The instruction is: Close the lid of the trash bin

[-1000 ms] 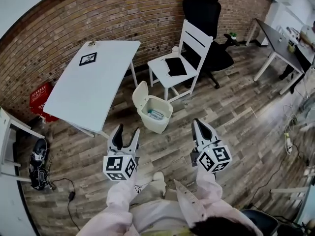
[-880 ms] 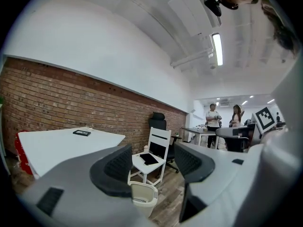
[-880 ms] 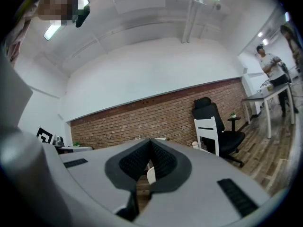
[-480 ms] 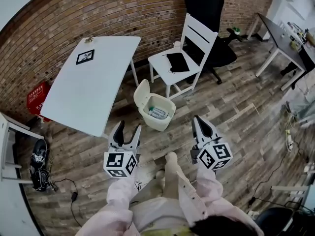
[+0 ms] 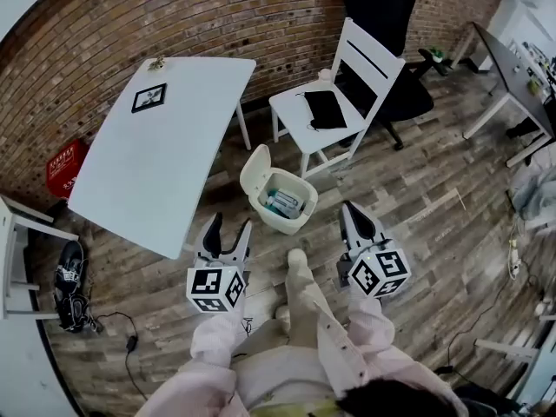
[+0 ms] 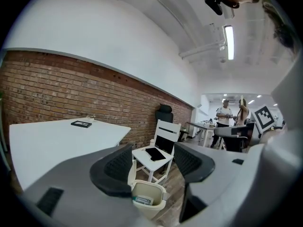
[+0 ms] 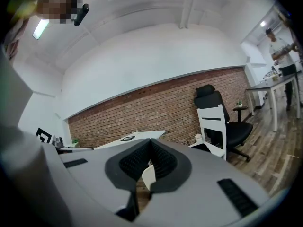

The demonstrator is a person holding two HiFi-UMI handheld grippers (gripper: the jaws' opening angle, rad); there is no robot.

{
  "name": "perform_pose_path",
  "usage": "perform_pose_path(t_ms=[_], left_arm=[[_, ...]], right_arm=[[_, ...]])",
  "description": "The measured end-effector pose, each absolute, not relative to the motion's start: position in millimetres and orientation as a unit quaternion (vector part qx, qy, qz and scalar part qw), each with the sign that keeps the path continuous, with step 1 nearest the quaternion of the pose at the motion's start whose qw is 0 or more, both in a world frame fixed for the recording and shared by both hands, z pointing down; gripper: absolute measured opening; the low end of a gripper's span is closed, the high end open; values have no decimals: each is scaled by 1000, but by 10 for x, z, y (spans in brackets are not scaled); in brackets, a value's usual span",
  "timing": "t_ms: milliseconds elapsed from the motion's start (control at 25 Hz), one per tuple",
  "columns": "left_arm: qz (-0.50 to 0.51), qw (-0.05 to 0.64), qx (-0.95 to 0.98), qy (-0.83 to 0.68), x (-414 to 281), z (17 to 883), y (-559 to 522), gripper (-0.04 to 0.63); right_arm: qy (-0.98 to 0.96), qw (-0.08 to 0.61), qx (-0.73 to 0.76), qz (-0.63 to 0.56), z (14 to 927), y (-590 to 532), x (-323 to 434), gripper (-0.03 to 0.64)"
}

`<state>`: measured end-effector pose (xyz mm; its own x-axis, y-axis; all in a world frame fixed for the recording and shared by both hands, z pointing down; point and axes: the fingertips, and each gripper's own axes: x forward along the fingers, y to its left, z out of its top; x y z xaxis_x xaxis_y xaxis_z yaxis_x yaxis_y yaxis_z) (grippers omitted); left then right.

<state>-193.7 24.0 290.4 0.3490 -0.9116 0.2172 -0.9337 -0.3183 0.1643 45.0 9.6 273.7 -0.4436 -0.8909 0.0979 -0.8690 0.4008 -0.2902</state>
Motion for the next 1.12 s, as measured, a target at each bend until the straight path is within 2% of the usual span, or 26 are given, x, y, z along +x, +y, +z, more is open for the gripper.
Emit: perform_pose_path(t_ms=[1120], left_arm=[[117, 216, 759, -603, -1754, 3701, -1458, 268]], right_arm=[[869, -13, -444, -219, 3279, -1944, 322, 3]])
